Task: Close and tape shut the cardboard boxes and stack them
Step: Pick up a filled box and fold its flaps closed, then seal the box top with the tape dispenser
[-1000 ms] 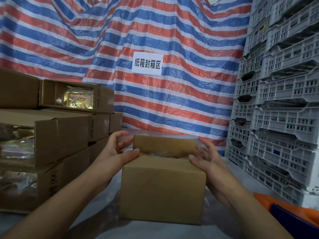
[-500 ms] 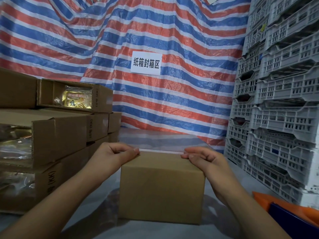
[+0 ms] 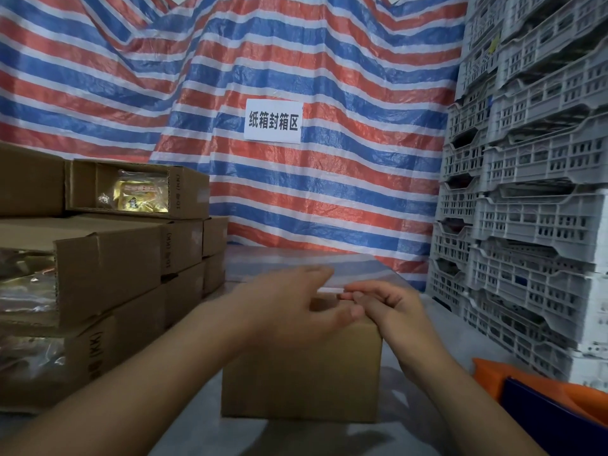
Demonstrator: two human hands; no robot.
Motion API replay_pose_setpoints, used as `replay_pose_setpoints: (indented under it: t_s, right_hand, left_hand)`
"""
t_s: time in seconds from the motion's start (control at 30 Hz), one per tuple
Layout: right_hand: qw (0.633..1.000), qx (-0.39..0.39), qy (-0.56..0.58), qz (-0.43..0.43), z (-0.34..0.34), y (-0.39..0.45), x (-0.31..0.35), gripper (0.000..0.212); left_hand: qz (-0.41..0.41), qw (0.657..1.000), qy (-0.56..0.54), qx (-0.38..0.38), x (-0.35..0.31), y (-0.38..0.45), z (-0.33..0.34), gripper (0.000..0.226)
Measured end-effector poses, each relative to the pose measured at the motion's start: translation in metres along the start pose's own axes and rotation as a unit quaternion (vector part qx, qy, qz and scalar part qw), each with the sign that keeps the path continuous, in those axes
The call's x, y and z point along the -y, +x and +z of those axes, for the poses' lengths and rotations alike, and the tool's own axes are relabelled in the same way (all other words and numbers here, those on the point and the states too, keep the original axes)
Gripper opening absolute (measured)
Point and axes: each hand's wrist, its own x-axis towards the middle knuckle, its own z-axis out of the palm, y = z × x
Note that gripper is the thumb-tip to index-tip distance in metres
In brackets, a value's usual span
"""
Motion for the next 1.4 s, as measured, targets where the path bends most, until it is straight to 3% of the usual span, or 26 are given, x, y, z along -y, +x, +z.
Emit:
replay_pose_setpoints:
  t_s: [0.17, 0.4, 0.5, 0.57, 0.7, 0.77, 0.87, 0.93, 1.03, 1.3, 1.4]
  right_hand:
    - [1.000, 0.006, 0.012, -0.013, 0.000, 0.000, 0.000, 0.024]
    - [0.999, 0.009, 0.043, 0.032, 0.001, 0.001, 0.001, 0.017]
    - [0.995, -0.030, -0.091, 0.004, -0.012, 0.004, 0.014, 0.014]
    - [0.957, -0.049, -0.282, -0.041, -0.032, -0.001, 0.024, 0.014]
    - [0.825, -0.065, -0.560, -0.043, -0.086, -0.037, 0.031, 0.035]
    - [0.776, -0.092, -0.624, 0.001, -0.112, -0.060, 0.028, 0.047]
    - [0.736, -0.096, -0.662, 0.103, -0.140, -0.090, 0.019, 0.063]
    - [0.713, -0.063, -0.682, 0.149, -0.146, -0.104, 0.011, 0.062]
    - [0.683, -0.047, -0.717, 0.133, -0.143, -0.112, -0.002, 0.055]
    - [0.722, -0.114, -0.674, 0.101, -0.133, -0.081, -0.034, 0.060]
    - [0.783, -0.132, -0.603, 0.075, -0.126, -0.061, -0.027, 0.060]
  left_hand:
    - [0.005, 0.993, 0.100, 0.058, 0.004, 0.002, 0.018, 0.079]
    - [-0.010, 0.993, 0.092, 0.079, 0.010, 0.008, 0.021, 0.089]
    - [-0.020, 0.992, 0.094, 0.077, 0.011, 0.007, 0.022, 0.091]
    - [-0.021, 0.993, 0.092, 0.075, 0.011, 0.006, 0.022, 0.090]
    - [-0.009, 0.995, 0.078, 0.067, 0.014, 0.005, 0.023, 0.086]
    - [-0.006, 0.995, 0.072, 0.064, 0.015, 0.004, 0.024, 0.086]
    - [-0.008, 0.996, 0.067, 0.063, 0.014, 0.004, 0.023, 0.090]
    - [-0.014, 0.996, 0.049, 0.068, 0.013, 0.005, 0.021, 0.089]
    - [-0.032, 0.996, 0.027, 0.085, 0.010, 0.006, 0.018, 0.082]
    - [-0.072, 0.987, -0.087, 0.112, 0.004, 0.004, 0.006, 0.069]
    - [-0.072, 0.976, -0.183, 0.096, 0.005, 0.002, 0.001, 0.057]
